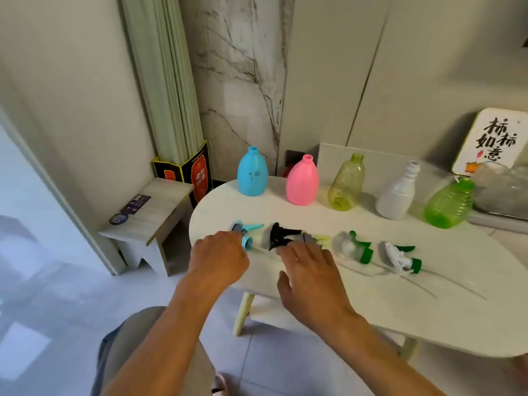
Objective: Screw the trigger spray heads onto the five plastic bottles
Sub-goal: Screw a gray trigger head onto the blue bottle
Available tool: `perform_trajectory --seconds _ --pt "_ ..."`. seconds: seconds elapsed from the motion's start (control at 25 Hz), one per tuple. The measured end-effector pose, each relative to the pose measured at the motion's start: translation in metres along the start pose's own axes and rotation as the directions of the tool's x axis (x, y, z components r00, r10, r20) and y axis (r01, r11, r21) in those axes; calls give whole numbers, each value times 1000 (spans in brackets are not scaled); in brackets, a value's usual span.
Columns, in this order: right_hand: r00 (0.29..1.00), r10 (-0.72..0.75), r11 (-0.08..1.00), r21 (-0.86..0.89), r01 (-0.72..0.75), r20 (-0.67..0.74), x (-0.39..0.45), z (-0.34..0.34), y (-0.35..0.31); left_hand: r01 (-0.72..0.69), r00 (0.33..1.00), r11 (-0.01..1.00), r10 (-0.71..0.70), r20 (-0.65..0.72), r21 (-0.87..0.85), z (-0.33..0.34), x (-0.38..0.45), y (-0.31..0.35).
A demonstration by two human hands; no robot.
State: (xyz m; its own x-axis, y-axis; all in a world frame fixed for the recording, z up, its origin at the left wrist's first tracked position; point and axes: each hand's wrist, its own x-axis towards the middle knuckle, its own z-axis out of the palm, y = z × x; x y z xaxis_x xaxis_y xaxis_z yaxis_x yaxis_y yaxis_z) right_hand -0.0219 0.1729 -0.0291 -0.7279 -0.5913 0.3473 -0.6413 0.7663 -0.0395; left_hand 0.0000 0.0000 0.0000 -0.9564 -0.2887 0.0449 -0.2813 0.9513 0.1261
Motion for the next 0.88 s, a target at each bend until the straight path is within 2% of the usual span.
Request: perform_trajectory --seconds 0.08,0.12,0.16,0.24,0.48,0.56,0.6,0.64,0.68,0.72,0.76,0.8,0.84,0.88 --pt "998 -65 997 -43 66 24 36 15 -34 151 984 976 -164 -75 -160 -2 5 -20" --pt "994 -94 992 -84 98 48 53 29 -49 171 974 964 -196 -112 -202 0 6 -27" --pt "987 -85 989 -105 100 140 68 38 -62 169 967 961 -205 -154 -219 -1 5 -32" --pt "976 -37 975 -208 83 215 85 60 -73 146 960 946 -206 -189 -289 6 3 -36" --pt "964 50 959 -281 27 263 108 79 -69 92 911 847 -284 -300 -523 4 13 -42" --pt "964 67 977 -214 -11 257 110 72 -61 -20 878 818 -261 -401 -576 -6 25 -34" --pt "970 73 992 -118 -47 230 110 65 -55 -117 842 803 -232 -487 -584 -14 35 -31" --pt "979 106 991 60 -118 174 110 55 -48 -211 795 772 -222 -565 -599 -23 47 -29" --pt "972 200 913 337 -230 123 112 40 -37 -277 750 720 -251 -612 -636 -31 64 -28" --pt "934 316 699 626 -346 163 112 22 -22 -304 729 645 -317 -607 -701 -35 83 -29" --pt "894 377 395 831 -392 243 110 3 -5 -298 727 554 -396 -561 -777 -34 104 -30" --pt "870 406 129 925 -358 280 104 -16 15 -266 746 466 -454 -486 -844 -29 125 -29" --pt "855 441 -20 955 -295 274 95 -31 38 -214 777 425 -472 -417 -880 -19 144 -26" --pt "841 467 -111 961 -252 274 82 -40 59 -148 807 447 -461 -369 -882 -6 163 -22"
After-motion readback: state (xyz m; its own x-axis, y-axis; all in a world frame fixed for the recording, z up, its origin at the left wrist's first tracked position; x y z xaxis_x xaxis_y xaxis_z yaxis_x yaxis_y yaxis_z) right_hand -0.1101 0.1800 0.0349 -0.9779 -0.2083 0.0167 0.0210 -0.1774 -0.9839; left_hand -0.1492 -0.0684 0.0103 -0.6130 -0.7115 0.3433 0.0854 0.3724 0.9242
